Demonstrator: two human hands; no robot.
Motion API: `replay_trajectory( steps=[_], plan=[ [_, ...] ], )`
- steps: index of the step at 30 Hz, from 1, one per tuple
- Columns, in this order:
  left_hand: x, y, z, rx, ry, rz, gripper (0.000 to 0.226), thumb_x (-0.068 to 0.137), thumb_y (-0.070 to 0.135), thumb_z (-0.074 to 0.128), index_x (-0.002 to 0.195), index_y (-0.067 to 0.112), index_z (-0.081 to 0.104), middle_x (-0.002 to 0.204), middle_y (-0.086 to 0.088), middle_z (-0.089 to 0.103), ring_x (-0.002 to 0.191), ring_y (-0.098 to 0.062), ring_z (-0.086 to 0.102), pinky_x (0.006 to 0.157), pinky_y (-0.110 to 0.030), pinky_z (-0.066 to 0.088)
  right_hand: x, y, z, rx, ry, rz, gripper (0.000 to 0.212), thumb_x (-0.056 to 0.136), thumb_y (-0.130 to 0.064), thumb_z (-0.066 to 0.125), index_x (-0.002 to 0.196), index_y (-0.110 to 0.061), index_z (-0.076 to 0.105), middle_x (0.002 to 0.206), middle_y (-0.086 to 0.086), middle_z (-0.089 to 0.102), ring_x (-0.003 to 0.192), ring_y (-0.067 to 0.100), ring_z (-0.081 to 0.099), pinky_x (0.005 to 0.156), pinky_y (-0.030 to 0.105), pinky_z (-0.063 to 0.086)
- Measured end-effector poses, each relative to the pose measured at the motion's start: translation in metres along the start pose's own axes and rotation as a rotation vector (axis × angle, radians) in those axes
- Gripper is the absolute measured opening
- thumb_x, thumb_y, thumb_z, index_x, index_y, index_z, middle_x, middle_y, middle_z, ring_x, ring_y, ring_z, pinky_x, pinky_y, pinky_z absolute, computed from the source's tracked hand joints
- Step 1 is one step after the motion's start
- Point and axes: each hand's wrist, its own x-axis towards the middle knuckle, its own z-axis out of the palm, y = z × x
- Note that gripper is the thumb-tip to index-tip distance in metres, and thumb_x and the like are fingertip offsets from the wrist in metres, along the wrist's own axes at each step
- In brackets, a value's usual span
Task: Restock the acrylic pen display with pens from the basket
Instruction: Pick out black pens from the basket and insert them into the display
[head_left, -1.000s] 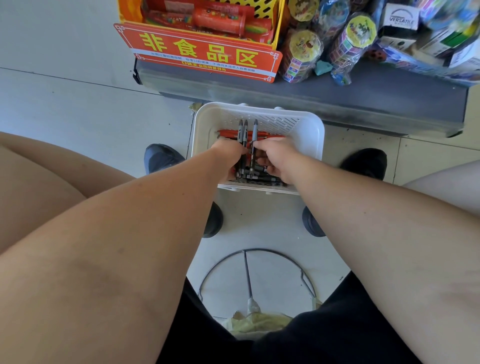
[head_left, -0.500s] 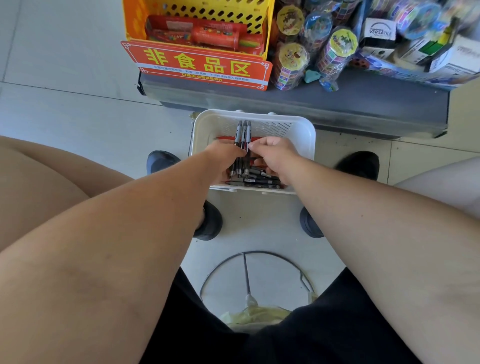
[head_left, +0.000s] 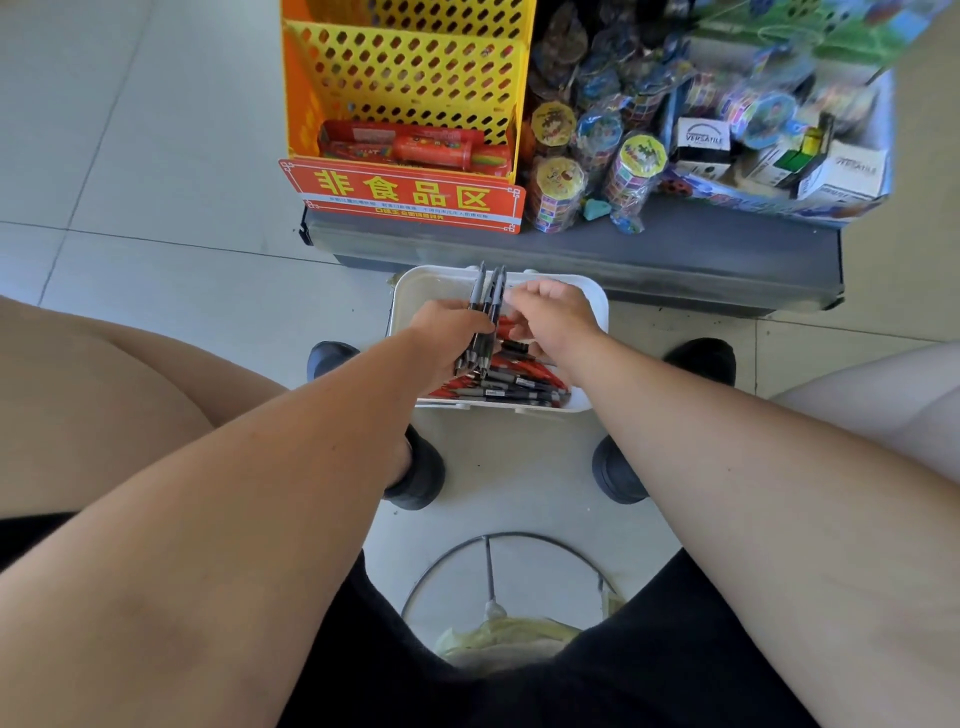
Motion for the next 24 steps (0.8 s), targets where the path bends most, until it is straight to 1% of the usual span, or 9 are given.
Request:
replay_trajectory(
  steps=[2, 7, 10, 13, 15, 17, 19, 21, 24],
  plan=[
    [-0.015, 0.011, 0.001, -0.044, -0.027, 0.027, 0.013, 0.091, 0.003, 0.058, 0.103, 0.001, 0.064, 0.096, -0.022, 0.069, 0.085, -0.032, 0.069, 0.083, -0.041, 0.058, -0.007, -0.012, 0.0, 0.034, 0.028, -0.069, 0.009, 0.091, -0.023, 0.056, 0.086, -0.021, 0.063, 0.074, -0.004, 0.061, 0.066, 0.015, 0.058, 0.061, 0.027, 0.042],
    [-0.056, 0.057, 0.006, -0.169, -0.058, 0.192, 0.013, 0.095, 0.0, 0.05, 0.095, 0.004, 0.062, 0.074, -0.011, 0.062, 0.061, -0.017, 0.061, 0.05, -0.023, 0.047, -0.02, -0.056, -0.006, 0.046, 0.07, -0.339, 0.023, 0.086, -0.006, 0.05, 0.088, -0.026, 0.062, 0.074, -0.003, 0.056, 0.066, 0.016, 0.053, 0.058, 0.028, 0.042],
    [-0.078, 0.082, 0.007, -0.211, -0.04, 0.279, 0.011, 0.095, 0.002, 0.05, 0.095, 0.006, 0.061, 0.074, -0.011, 0.062, 0.057, -0.015, 0.061, 0.053, -0.024, 0.043, -0.031, -0.076, -0.015, -0.061, 0.082, -0.54, 0.037, 0.087, 0.001, 0.05, 0.091, -0.032, 0.065, 0.074, -0.006, 0.057, 0.07, 0.016, 0.056, 0.068, 0.032, 0.051],
    [-0.096, 0.1, 0.006, -0.196, 0.001, 0.345, 0.013, 0.095, 0.003, 0.053, 0.097, 0.009, 0.064, 0.079, -0.011, 0.065, 0.063, -0.016, 0.067, 0.058, -0.027, 0.043, -0.044, -0.088, -0.028, -0.118, 0.06, -0.646, 0.04, 0.089, 0.0, 0.052, 0.092, -0.035, 0.07, 0.09, -0.012, 0.067, 0.086, 0.013, 0.064, 0.081, 0.035, 0.055],
    [-0.107, 0.111, 0.006, -0.166, 0.031, 0.384, 0.009, 0.094, 0.006, 0.056, 0.097, 0.01, 0.064, 0.084, -0.013, 0.066, 0.069, -0.019, 0.066, 0.055, -0.025, 0.044, -0.055, -0.098, -0.037, -0.133, 0.032, -0.663, 0.033, 0.091, 0.0, 0.054, 0.097, -0.026, 0.073, 0.085, -0.012, 0.067, 0.079, 0.006, 0.063, 0.074, 0.023, 0.05],
    [-0.119, 0.122, 0.006, -0.141, 0.061, 0.425, 0.005, 0.094, 0.009, 0.059, 0.093, 0.011, 0.063, 0.08, -0.011, 0.066, 0.067, -0.019, 0.064, 0.048, -0.021, 0.044, -0.067, -0.111, -0.045, -0.162, 0.036, -0.718, 0.028, 0.094, -0.002, 0.055, 0.103, -0.02, 0.075, 0.084, -0.014, 0.067, 0.075, 0.002, 0.062, 0.07, 0.016, 0.046],
    [-0.13, 0.133, 0.006, -0.127, 0.077, 0.462, 0.009, 0.094, 0.011, 0.058, 0.085, 0.012, 0.059, 0.071, -0.009, 0.058, 0.059, -0.017, 0.057, 0.042, -0.018, 0.035, -0.079, -0.124, -0.053, -0.21, 0.045, -0.778, 0.026, 0.094, -0.006, 0.058, 0.109, -0.019, 0.074, 0.088, -0.014, 0.066, 0.077, 0.0, 0.06, 0.072, 0.016, 0.045],
    [-0.141, 0.144, 0.006, -0.148, 0.071, 0.487, 0.009, 0.095, 0.012, 0.055, 0.086, 0.012, 0.057, 0.069, -0.008, 0.052, 0.051, -0.013, 0.051, 0.04, -0.017, 0.028, -0.089, -0.136, -0.062, -0.263, 0.045, -0.828, 0.026, 0.094, -0.012, 0.062, 0.116, -0.022, 0.072, 0.096, -0.009, 0.066, 0.082, 0.005, 0.06, 0.077, 0.021, 0.048],
    [-0.161, 0.158, 0.007, -0.213, 0.033, 0.521, 0.008, 0.097, 0.014, 0.053, 0.092, 0.01, 0.058, 0.071, -0.008, 0.051, 0.048, -0.012, 0.047, 0.037, -0.017, 0.028, -0.102, -0.151, -0.07, -0.319, 0.092, -0.917, 0.029, 0.093, -0.018, 0.065, 0.12, -0.027, 0.069, 0.106, -0.008, 0.062, 0.09, 0.01, 0.06, 0.084, 0.028, 0.05]
  ],
)
